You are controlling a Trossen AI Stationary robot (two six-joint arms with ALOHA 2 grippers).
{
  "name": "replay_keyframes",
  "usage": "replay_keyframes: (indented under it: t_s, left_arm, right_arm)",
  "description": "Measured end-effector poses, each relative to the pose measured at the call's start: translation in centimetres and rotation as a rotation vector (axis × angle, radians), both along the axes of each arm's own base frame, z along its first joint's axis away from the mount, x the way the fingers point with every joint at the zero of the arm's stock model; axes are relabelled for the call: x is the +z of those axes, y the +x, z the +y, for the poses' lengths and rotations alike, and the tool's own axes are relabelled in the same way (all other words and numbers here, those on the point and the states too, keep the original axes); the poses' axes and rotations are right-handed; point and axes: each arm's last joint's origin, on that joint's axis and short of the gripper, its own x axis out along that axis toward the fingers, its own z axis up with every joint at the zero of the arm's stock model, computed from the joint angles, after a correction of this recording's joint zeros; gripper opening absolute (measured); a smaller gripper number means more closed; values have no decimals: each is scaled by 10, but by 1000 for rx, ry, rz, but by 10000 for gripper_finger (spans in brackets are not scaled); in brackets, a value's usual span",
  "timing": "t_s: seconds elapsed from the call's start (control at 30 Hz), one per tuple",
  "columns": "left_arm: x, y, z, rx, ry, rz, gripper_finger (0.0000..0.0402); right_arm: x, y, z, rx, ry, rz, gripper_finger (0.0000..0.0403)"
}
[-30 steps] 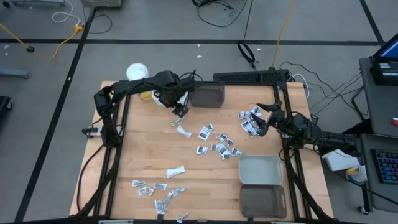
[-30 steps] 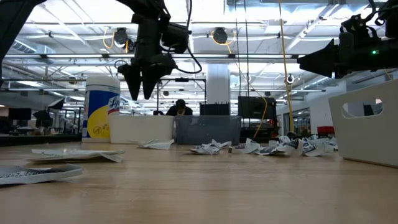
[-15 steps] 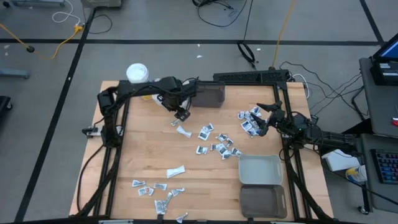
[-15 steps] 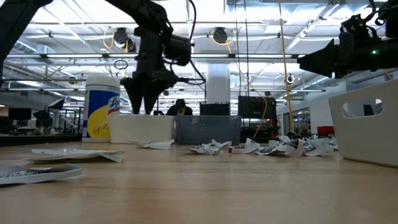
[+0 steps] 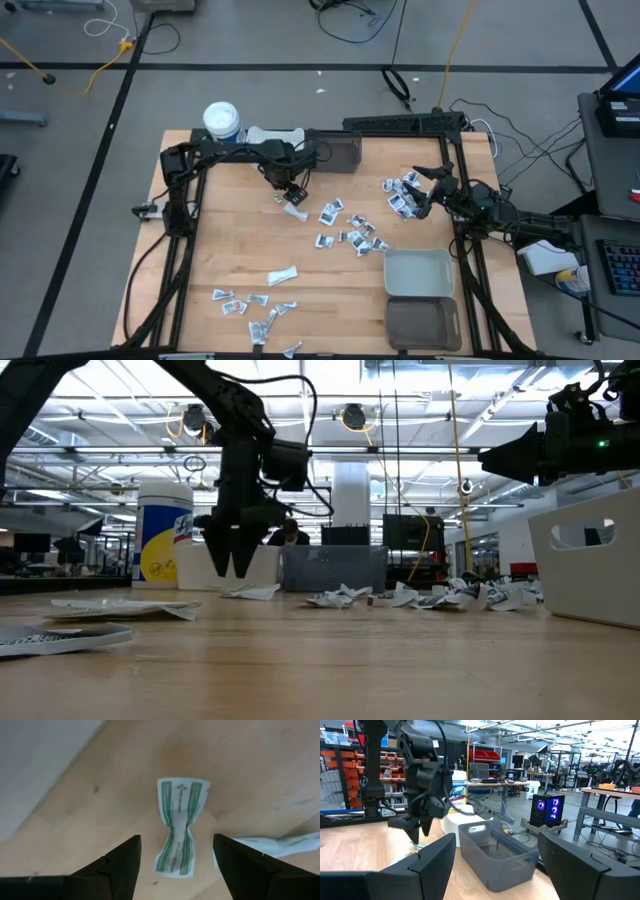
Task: Pick & Place First Aid Supplies
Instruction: Put the green bandage into the white bin
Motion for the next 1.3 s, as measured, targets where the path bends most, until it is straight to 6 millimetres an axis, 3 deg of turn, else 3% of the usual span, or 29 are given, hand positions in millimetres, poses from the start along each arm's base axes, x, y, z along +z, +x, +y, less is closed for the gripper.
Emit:
replay_keyframes:
  t_s: [0.2,0.5,1.03,1.3]
  left_arm:
    - [-17,7,-7,-19,-13,33,255]
    - [-17,7,-5,-39,-17,28,243]
    - [-17,6,-4,-40,-40,19,16]
    - [-17,6,-4,-39,-40,19,5]
  right_arm:
    - [0,0,0,0,0,0,279]
    - [0,0,0,0,0,0,279]
    - [0,0,0,0,0,0,279]
    - [0,0,0,1,0,0,279]
